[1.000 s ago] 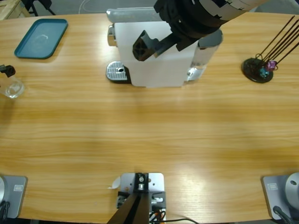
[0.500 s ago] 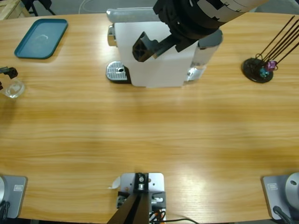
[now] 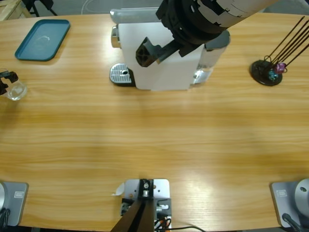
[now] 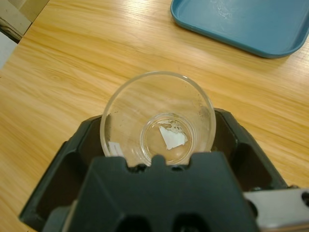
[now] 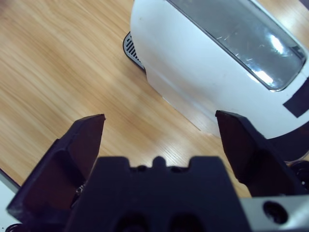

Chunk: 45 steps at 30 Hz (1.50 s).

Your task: Pour coffee

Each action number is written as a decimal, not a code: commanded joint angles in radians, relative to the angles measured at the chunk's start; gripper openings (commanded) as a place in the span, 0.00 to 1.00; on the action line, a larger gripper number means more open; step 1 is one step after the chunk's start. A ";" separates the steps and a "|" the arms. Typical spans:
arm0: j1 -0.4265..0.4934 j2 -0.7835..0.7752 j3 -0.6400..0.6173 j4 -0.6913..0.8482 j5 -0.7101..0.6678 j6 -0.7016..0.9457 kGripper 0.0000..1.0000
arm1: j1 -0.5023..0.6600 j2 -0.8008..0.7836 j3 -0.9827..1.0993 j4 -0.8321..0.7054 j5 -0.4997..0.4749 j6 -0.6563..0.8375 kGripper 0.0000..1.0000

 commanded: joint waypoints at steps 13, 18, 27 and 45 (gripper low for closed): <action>-0.003 -0.111 0.039 -0.027 -0.074 0.260 0.00 | 0.011 -0.086 -0.022 0.092 -0.110 -0.014 1.00; -0.003 -0.194 0.020 -0.029 -0.285 0.436 0.00 | 0.011 -0.198 -0.041 0.162 -0.126 -0.014 1.00; 0.000 -0.199 -0.036 -0.069 -0.810 0.764 0.00 | 0.011 -0.470 0.322 0.068 -0.129 -0.002 1.00; 0.048 0.122 -0.226 -0.172 -1.267 1.169 0.00 | -0.161 -0.718 0.645 0.035 -0.010 -0.094 1.00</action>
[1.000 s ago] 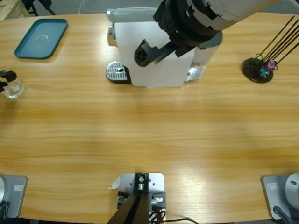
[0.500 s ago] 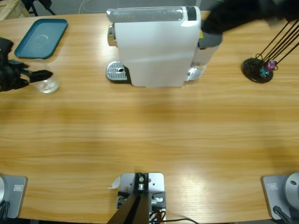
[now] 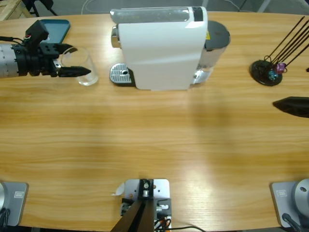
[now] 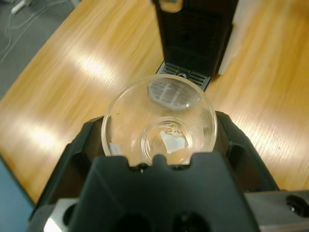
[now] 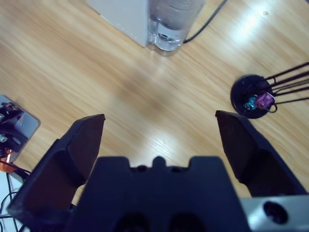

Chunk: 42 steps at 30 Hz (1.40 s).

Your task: Pour coffee

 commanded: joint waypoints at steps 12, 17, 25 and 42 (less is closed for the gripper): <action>-0.036 0.284 -0.072 -0.231 -0.092 0.026 0.00 | -0.081 -0.017 0.024 -0.007 0.058 -0.056 1.00; -0.069 0.318 -0.100 -0.235 -0.098 0.018 0.00 | -0.081 -0.019 0.030 -0.010 0.058 -0.056 1.00; -0.104 0.347 -0.120 -0.245 -0.097 0.002 0.00 | -0.081 -0.020 0.024 -0.007 0.058 -0.056 1.00; -0.142 0.368 -0.134 -0.248 -0.077 -0.029 1.00 | -0.081 -0.017 0.020 -0.009 0.061 -0.053 1.00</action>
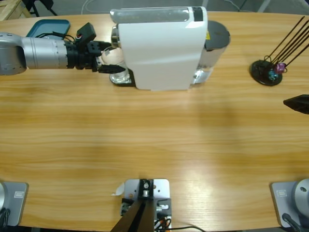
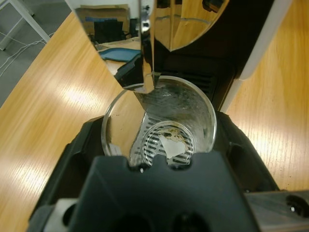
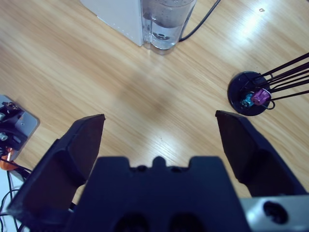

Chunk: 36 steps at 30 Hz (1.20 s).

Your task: Pour coffee

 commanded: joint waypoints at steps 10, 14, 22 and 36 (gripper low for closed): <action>0.035 -0.084 0.058 -0.037 0.002 -0.075 1.00 | -0.009 0.025 0.006 -0.013 0.024 0.005 1.00; 0.095 -0.234 0.118 -0.033 0.018 -0.117 1.00 | -0.009 0.027 -0.025 -0.012 0.019 0.010 1.00; 0.066 -0.560 0.156 0.279 0.274 -0.327 1.00 | -0.111 0.187 -0.290 0.022 0.037 0.023 0.93; -0.014 -0.820 0.132 0.793 0.415 -0.630 1.00 | -0.257 0.665 -0.889 0.179 0.190 -0.154 0.00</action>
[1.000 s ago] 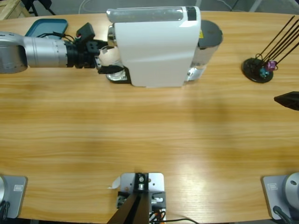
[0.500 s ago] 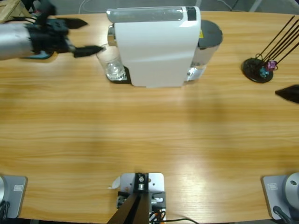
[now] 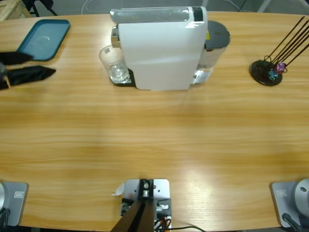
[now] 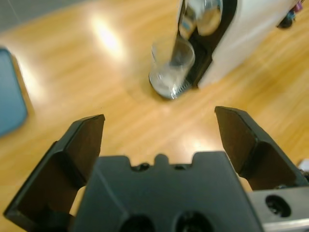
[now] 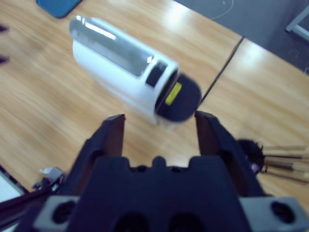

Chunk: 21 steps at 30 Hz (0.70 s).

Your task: Pour coffee

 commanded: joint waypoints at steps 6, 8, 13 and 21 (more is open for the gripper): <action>-0.030 -0.016 0.009 0.108 0.090 -0.057 1.00 | -0.052 0.364 -0.263 0.119 0.046 -0.043 0.00; -0.030 0.002 0.010 0.106 0.096 -0.057 1.00 | -0.055 0.387 -0.264 0.122 0.057 -0.038 0.00; -0.030 0.037 0.019 0.100 0.099 -0.057 1.00 | -0.059 0.412 -0.272 0.124 0.062 -0.026 0.00; -0.030 0.032 0.032 0.048 0.075 -0.044 1.00 | -0.063 0.453 -0.286 0.115 0.066 -0.024 0.00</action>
